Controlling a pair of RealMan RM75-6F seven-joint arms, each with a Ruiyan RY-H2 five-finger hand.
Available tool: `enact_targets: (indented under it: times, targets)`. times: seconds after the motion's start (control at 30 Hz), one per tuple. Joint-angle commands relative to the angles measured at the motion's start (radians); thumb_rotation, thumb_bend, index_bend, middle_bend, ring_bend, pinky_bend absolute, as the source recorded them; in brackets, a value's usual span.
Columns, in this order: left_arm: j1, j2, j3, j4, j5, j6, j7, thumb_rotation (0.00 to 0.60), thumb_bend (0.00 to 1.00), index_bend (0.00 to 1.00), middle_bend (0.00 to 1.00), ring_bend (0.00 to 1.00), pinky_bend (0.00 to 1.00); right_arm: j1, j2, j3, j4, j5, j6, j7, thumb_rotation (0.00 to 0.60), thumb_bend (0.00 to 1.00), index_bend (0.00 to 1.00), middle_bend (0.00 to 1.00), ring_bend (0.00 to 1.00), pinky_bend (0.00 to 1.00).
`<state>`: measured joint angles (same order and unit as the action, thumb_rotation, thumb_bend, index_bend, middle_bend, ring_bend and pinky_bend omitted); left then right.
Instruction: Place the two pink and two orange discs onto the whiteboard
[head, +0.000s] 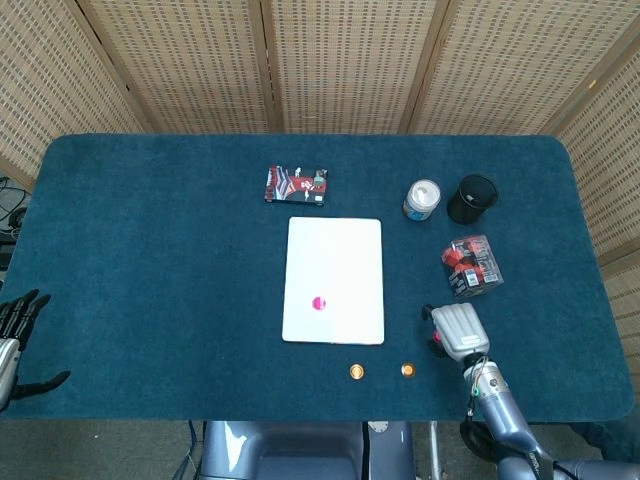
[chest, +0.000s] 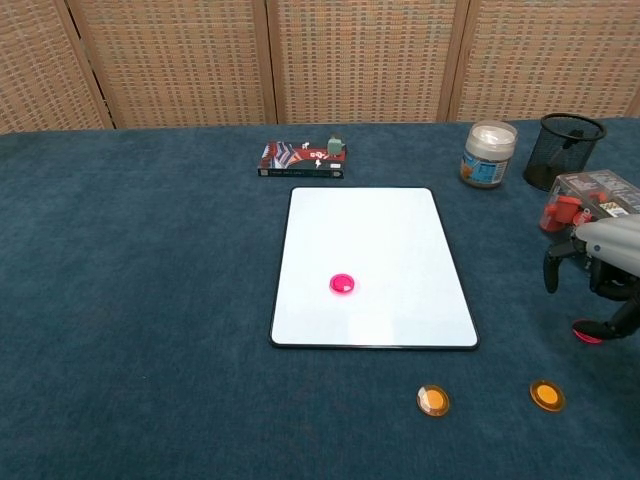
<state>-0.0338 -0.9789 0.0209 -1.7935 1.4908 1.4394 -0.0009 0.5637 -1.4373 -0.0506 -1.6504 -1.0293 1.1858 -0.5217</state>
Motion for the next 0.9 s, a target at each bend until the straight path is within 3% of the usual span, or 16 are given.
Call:
enact_targets:
  times: [0.03, 0.9]
  targets:
    - [0.0, 0.0, -0.001, 0.0, -0.002, 0.0, 0.001, 0.6, 0.0, 0.0, 0.0, 0.0, 0.0, -0.006, -0.006, 0.003, 0.014, -0.006, -0.01, -0.006, 0.6, 0.34, 0.4, 0.98, 1.0, 1.0]
    - [-0.005, -0.009, 0.001, -0.004, -0.009, -0.009, 0.027, 0.6, 0.0, 0.0, 0.0, 0.0, 0.0, -0.063, -0.024, 0.018, 0.119, -0.036, -0.081, 0.014, 0.6, 0.34, 0.4, 0.98, 1.0, 1.0]
